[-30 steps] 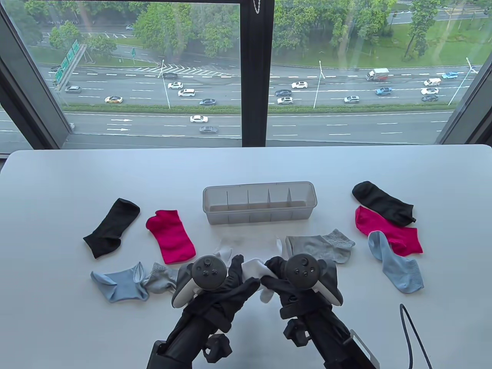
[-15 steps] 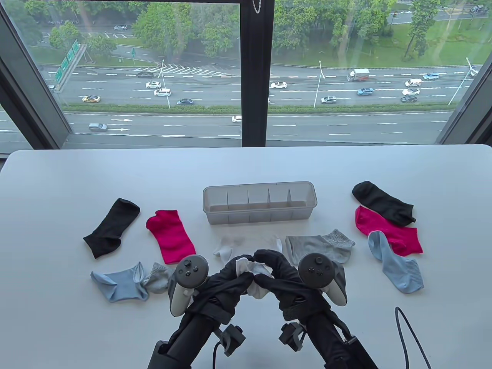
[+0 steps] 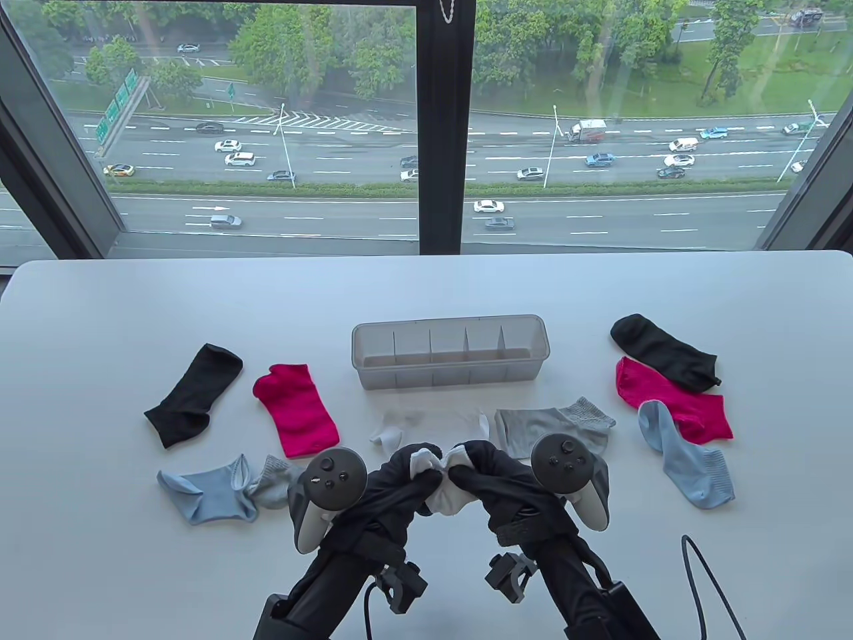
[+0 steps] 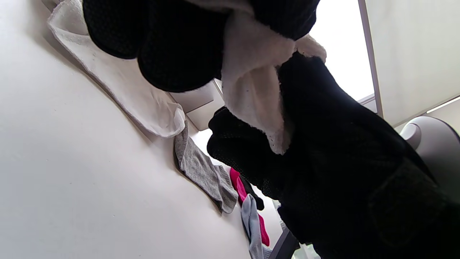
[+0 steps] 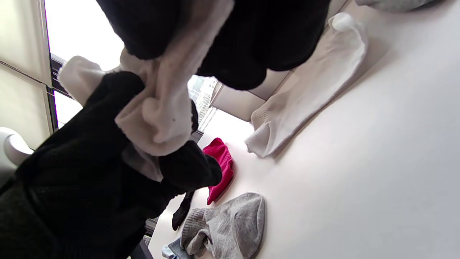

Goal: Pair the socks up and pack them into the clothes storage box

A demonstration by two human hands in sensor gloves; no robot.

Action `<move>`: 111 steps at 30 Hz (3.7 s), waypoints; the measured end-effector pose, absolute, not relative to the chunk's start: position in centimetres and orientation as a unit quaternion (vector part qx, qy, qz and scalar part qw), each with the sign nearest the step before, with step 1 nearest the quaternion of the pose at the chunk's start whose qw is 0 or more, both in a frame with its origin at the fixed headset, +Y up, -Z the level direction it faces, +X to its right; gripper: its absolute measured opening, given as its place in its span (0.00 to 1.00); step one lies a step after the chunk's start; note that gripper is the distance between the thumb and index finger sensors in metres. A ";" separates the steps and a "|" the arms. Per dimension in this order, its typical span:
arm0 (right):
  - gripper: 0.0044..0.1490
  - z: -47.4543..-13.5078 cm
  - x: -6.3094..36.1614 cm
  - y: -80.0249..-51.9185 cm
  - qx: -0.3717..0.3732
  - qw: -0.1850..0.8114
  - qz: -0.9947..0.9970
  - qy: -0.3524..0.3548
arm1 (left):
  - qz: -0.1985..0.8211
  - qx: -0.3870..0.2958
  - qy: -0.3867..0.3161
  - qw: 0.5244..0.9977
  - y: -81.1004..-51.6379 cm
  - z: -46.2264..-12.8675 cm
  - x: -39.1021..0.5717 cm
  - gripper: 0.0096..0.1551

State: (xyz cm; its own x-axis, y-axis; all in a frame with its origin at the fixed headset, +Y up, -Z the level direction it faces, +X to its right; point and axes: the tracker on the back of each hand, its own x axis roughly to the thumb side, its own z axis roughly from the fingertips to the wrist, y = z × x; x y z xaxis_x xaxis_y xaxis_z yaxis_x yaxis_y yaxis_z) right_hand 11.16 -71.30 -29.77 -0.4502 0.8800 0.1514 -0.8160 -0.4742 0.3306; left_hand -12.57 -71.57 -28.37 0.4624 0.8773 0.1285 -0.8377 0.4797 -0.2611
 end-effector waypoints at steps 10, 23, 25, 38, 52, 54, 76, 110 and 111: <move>0.24 -30.2 15.0 -70.2 0.073 0.536 0.841 0.003 | 0.466 -0.075 -0.058 0.880 -72.1 -28.7 -14.2 0.19; 0.26 -29.9 14.1 -69.3 0.135 0.495 0.857 0.051 | 0.374 -0.088 -0.200 0.901 -69.2 -28.0 -12.7 0.51; 0.26 -29.7 12.7 -69.2 0.153 0.457 0.874 0.056 | 0.362 -0.076 -0.224 0.902 -68.7 -27.7 -11.4 0.50; 0.61 -29.9 12.3 -71.8 0.174 0.547 0.802 0.166 | 0.447 -0.053 -0.162 0.878 -69.5 -28.9 -12.5 0.21; 0.25 -29.9 14.1 -70.4 0.116 0.431 0.895 -0.012 | 0.445 -0.056 -0.164 0.879 -69.9 -29.0 -12.0 0.22; 0.27 -29.9 14.1 -70.2 0.126 0.435 0.892 -0.009 | 0.448 -0.051 -0.154 0.879 -69.8 -29.0 -12.2 0.22; 0.47 -30.1 13.3 -73.5 0.075 0.199 0.954 0.213 | 0.164 -0.119 -0.138 0.969 -72.4 -29.3 -11.3 0.43; 0.46 -30.6 14.2 -72.7 0.074 0.217 0.950 0.212 | 0.052 -0.236 0.006 0.970 -75.3 -39.7 -12.0 0.20; 0.45 -30.6 14.2 -72.6 0.074 0.215 0.951 0.211 | 0.053 -0.240 0.009 0.969 -75.3 -39.9 -12.0 0.20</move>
State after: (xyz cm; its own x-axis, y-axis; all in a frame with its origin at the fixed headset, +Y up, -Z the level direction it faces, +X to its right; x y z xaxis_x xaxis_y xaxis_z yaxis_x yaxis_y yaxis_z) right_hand 14.15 -72.65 -30.55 -0.8969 0.4393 0.0506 -0.3768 -0.8192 0.4323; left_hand -11.97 -75.32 -39.85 0.9942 0.0987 -0.0423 -0.1071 0.8795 -0.4637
